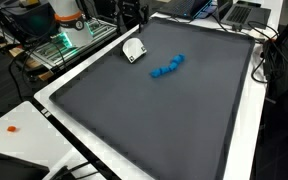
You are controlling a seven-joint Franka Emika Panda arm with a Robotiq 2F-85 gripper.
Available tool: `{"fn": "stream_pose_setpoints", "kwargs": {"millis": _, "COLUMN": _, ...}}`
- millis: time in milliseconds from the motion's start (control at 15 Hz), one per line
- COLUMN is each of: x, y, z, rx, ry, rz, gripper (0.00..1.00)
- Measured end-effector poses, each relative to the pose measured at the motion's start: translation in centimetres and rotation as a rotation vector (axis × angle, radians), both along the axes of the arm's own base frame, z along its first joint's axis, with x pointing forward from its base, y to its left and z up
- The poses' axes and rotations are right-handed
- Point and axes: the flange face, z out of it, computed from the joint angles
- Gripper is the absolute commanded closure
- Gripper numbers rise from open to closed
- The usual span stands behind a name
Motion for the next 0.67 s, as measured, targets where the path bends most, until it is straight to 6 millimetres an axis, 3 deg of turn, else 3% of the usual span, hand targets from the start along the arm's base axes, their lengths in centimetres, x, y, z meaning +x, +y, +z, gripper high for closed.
{"fn": "stream_pose_setpoints", "kwargs": {"millis": 333, "x": 1.0, "y": 1.4, "z": 4.0, "rx": 0.012, "ry": -0.067, "rz": 0.280, "gripper": 0.00}}
{"fn": "stream_pose_setpoints", "kwargs": {"millis": 667, "x": 1.8, "y": 3.5, "z": 6.1, "rx": 0.012, "ry": -0.096, "rz": 0.563, "gripper": 0.00}}
